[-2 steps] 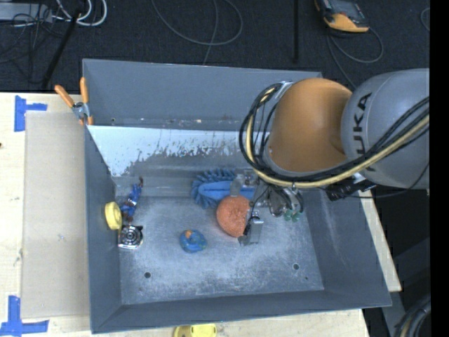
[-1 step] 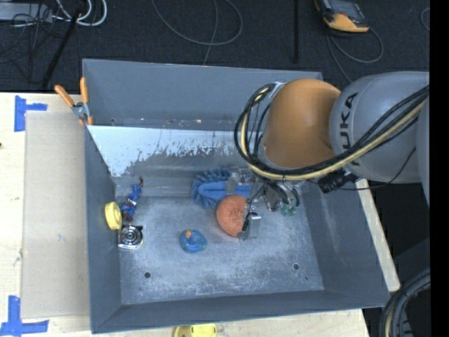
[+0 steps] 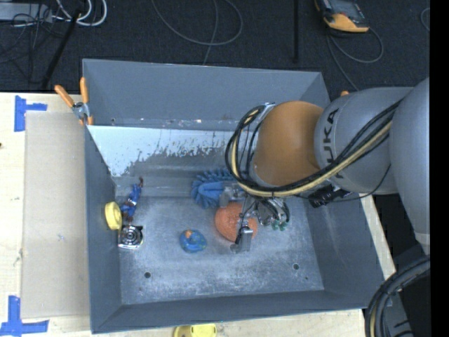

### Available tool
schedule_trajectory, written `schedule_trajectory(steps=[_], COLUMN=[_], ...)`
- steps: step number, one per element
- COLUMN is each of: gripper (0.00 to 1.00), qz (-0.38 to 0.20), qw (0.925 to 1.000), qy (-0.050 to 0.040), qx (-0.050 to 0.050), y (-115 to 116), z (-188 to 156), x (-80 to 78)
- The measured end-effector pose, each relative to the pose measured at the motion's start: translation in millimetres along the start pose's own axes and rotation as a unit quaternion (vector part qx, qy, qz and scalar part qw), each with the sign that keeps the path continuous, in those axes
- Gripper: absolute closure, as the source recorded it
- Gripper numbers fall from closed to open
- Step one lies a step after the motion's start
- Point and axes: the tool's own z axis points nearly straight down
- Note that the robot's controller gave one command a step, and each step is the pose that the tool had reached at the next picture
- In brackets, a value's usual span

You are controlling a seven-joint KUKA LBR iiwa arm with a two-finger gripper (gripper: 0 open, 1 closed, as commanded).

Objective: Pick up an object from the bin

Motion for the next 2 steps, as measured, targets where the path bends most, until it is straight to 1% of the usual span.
schedule_trajectory(steps=[1, 2], gripper=[1.00, 1.00], qz=[0.046, 0.046], qw=[0.9989, 0.9989], qy=[-0.0007, -0.0006], qx=[-0.001, -0.001], y=[1.0, 1.0], z=[34.4, 34.4], x=[-9.3, -9.3])
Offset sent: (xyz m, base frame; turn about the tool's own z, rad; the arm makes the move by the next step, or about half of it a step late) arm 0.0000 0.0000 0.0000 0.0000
